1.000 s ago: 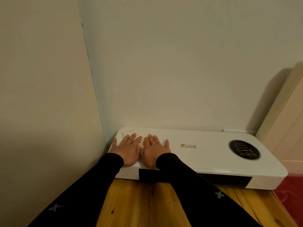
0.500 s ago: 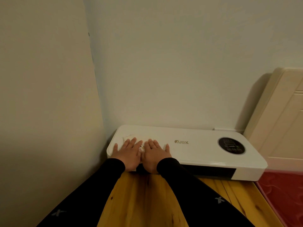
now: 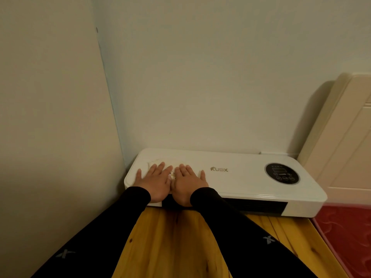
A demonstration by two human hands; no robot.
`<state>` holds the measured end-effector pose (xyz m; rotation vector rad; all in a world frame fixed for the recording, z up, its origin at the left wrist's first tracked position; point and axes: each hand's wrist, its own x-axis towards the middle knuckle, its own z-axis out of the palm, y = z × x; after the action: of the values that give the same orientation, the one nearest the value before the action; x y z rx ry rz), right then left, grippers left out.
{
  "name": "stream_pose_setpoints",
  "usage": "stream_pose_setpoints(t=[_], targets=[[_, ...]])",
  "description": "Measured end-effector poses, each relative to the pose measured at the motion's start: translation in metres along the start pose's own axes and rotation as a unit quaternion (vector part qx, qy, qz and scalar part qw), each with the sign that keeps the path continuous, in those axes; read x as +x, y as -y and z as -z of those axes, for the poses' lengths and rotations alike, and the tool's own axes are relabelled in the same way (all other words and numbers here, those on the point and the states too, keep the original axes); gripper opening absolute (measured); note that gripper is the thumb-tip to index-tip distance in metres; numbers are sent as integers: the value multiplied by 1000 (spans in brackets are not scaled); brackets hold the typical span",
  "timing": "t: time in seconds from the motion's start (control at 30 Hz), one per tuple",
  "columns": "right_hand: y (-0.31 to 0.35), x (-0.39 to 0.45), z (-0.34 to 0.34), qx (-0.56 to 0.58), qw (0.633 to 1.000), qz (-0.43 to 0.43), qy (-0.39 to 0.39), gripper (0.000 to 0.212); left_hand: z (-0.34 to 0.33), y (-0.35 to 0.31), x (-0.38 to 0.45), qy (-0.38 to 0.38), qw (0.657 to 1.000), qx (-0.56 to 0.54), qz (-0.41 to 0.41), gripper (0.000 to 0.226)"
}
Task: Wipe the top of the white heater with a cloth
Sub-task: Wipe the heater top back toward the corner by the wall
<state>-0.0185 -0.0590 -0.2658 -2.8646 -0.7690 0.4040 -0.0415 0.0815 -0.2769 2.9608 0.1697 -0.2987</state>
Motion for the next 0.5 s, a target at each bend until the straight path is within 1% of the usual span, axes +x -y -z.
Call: stream_pose_setpoints(t=[0.3,0.5], targets=[[-14,31,6,-8,1000,-20,1,65,6,-4,36,15,1000,-6,0,55],[-24,52,10,-3,1000,-24,-11,68,8,-4,60,8,1000,-11,-4,55]])
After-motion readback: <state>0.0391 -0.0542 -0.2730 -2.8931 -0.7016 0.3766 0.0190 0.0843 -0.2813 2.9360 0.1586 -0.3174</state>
